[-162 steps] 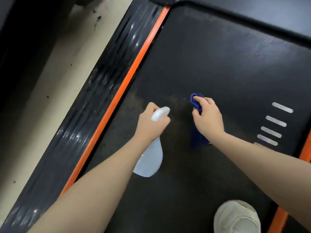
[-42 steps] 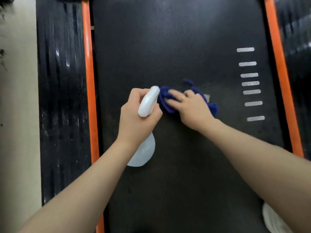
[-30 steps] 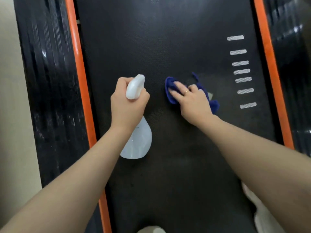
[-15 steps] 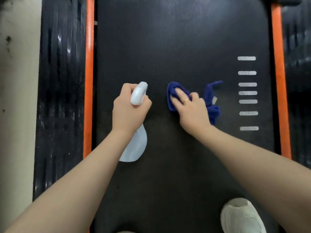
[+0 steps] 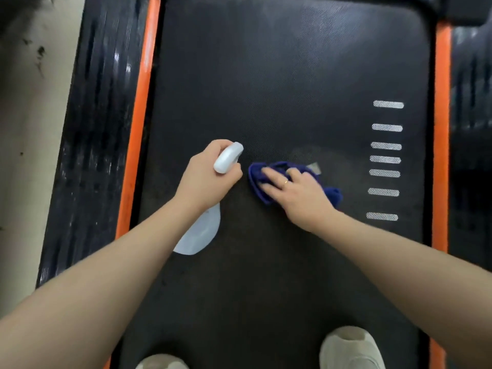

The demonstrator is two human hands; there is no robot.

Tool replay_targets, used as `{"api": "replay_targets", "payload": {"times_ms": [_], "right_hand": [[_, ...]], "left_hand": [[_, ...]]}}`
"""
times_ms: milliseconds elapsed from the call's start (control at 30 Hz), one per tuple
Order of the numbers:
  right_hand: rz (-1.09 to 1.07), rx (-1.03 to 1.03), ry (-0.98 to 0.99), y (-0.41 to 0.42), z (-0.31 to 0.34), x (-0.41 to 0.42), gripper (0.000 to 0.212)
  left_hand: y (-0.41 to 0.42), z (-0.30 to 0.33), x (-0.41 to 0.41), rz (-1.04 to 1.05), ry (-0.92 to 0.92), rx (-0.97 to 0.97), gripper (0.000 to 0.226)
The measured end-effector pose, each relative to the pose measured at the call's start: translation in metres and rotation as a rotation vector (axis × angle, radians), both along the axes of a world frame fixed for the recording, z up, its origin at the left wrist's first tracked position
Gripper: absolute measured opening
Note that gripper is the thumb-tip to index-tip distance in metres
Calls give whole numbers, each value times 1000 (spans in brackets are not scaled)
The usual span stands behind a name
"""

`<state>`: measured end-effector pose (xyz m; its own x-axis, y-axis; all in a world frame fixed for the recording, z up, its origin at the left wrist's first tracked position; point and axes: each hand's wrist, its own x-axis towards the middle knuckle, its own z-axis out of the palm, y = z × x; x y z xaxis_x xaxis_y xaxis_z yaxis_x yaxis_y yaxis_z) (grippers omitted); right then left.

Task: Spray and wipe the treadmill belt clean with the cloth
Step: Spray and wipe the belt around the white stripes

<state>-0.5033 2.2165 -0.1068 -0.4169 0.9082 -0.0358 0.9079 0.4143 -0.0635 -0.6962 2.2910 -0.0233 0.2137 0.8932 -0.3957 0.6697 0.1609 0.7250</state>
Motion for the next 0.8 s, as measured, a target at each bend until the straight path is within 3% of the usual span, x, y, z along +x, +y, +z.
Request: {"api": "replay_targets", "payload": {"times_ms": [100,133,267,333,367,467,500,533,667,700,733,800], "right_hand": [[-473,-36,51,40,1,20,51],[-495,-16,72,36,0,20,51],[-41,-20,62,-32,-6,18,41],[124,-41,44,-19,-3,36,42],[83,-30,28,-2,-1,43,43],[-521,-64,64,34,5,52,45],[-585,-60,73,30,4,49,45],[-528,-25,81,18,1,44,44],[61,-19,45,-33,-8,54,47],[90,-27,21,-26,-3,61,45],[1,-60,-9,-14,2,67,44],[-451,-111,24,7,3,71,49]], "left_hand": [[-3,0,3,-35,18,-31,29],[-3,-1,6,-29,24,-49,28],[-4,-4,19,24,47,-98,21],[-7,-3,24,110,-11,-73,17],[-9,-3,28,152,-46,-58,16],[-18,-2,38,189,-115,-70,11],[-22,-2,42,185,-129,-84,11],[-26,-2,44,187,-142,-95,14],[-36,-3,51,238,-153,-85,22],[-38,-4,54,221,-127,-75,20],[-40,-5,57,197,-104,-64,21],[-44,-8,64,151,-69,-43,23]]}}
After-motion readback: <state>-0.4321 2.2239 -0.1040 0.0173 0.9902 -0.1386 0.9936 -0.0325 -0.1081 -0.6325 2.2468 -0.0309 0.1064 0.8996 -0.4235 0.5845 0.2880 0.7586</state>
